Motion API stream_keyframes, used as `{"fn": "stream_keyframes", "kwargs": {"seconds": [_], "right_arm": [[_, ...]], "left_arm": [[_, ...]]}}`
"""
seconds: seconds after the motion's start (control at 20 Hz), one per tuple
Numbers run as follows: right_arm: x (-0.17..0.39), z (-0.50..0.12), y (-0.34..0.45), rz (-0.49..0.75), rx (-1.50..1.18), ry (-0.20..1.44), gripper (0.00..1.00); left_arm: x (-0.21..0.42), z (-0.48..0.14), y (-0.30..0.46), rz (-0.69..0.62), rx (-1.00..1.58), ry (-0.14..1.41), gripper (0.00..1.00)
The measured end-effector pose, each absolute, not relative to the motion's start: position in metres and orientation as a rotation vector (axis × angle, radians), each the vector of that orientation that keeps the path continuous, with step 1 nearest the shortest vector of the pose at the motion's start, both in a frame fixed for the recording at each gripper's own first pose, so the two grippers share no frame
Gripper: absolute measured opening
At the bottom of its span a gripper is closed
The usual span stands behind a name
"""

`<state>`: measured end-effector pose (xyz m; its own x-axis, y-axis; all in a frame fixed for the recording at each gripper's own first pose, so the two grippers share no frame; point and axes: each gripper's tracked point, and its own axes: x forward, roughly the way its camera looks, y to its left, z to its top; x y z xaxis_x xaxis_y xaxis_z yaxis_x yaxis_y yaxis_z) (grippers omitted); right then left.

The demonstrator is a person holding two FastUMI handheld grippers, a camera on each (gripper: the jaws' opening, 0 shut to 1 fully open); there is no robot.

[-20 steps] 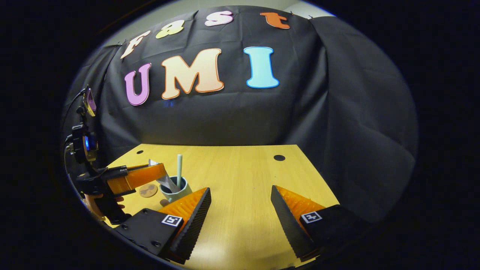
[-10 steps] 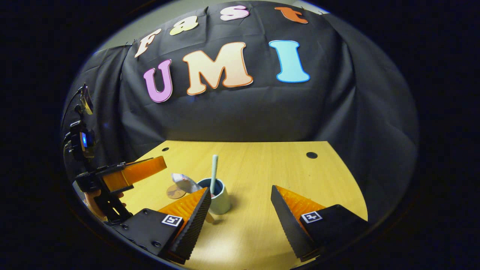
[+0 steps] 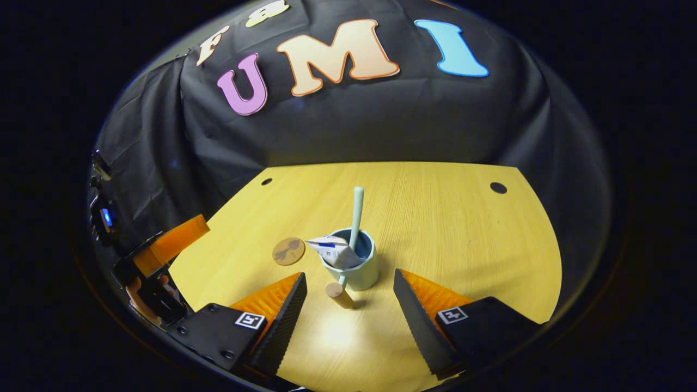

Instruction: Put the toothbrush and toothpaste on the desktop into the cup, then pick up the cup and place it on the coaster on the desktop.

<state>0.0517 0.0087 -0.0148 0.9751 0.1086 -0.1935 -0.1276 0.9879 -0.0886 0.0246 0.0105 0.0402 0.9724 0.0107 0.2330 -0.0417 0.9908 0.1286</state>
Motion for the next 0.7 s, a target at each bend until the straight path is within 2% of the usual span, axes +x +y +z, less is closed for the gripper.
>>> {"fn": "stream_keyframes", "kwargs": {"seconds": [0.05,0.15,0.2,0.25,0.4,0.5,0.55,0.65,0.7], "right_arm": [[0.056,-0.022,0.010,0.114,-0.111,0.220,0.95],[0.067,-0.034,0.012,0.106,-0.117,0.285,0.98],[0.070,-0.041,0.014,0.103,-0.112,0.321,0.95],[0.075,-0.047,0.014,0.092,-0.109,0.354,0.99],[0.091,-0.057,0.011,0.045,-0.100,0.426,0.99],[0.101,-0.065,0.011,0.013,-0.098,0.485,0.95],[0.106,-0.068,0.011,-0.003,-0.100,0.508,0.99],[0.116,-0.076,0.010,-0.030,-0.113,0.555,0.94],[0.120,-0.080,0.011,-0.039,-0.124,0.579,0.98]], "left_arm": [[0.022,0.038,0.017,0.042,0.127,-0.229,0.95],[0.015,0.034,0.029,0.069,0.115,-0.218,0.95],[0.013,0.032,0.035,0.083,0.110,-0.215,0.95],[0.009,0.030,0.040,0.097,0.106,-0.212,0.95],[0.000,0.017,0.055,0.136,0.101,-0.182,0.95],[-0.006,0.009,0.063,0.161,0.095,-0.167,0.95],[-0.009,0.004,0.067,0.170,0.084,-0.157,0.95],[-0.014,-0.004,0.072,0.187,0.053,-0.147,0.95],[-0.018,-0.007,0.073,0.196,0.041,-0.143,0.95]]}}
